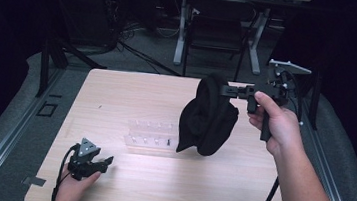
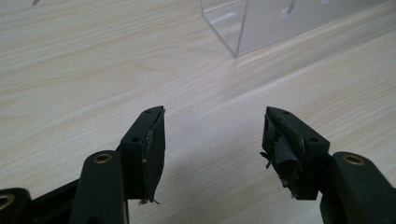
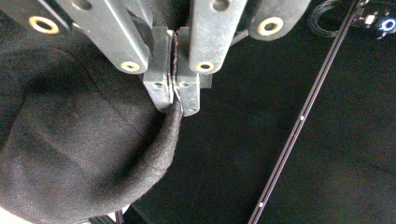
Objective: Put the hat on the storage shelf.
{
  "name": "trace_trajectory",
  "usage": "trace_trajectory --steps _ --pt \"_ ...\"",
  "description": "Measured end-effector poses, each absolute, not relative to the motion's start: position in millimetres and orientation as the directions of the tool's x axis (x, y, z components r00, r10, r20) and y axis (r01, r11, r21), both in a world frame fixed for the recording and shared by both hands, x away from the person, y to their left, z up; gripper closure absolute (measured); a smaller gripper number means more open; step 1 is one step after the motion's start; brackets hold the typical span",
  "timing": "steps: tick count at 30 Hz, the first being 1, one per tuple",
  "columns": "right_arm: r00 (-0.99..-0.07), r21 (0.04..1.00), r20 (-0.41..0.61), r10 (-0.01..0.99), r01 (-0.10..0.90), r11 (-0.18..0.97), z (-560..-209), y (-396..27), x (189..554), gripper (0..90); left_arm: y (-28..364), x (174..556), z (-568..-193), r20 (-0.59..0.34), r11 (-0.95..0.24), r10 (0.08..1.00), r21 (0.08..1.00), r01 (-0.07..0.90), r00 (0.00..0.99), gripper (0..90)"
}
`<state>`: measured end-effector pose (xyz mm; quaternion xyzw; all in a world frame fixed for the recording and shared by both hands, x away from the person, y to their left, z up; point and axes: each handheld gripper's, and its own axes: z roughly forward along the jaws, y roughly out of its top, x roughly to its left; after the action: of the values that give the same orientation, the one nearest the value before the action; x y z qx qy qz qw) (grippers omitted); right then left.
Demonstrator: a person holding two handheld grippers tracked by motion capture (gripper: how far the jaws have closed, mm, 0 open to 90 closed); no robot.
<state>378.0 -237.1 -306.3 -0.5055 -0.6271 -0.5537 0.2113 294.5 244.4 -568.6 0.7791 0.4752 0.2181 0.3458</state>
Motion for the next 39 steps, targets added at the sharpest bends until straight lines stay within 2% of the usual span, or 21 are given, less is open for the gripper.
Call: trace_trajectory --steps 39 --pt "-0.393 0.489 0.793 0.466 0.866 -0.101 -324.3 -193.0 412.0 88.2 244.8 295.4 -567.9 0.007 -0.308 0.889 0.75 0.586 0.458 39.8"
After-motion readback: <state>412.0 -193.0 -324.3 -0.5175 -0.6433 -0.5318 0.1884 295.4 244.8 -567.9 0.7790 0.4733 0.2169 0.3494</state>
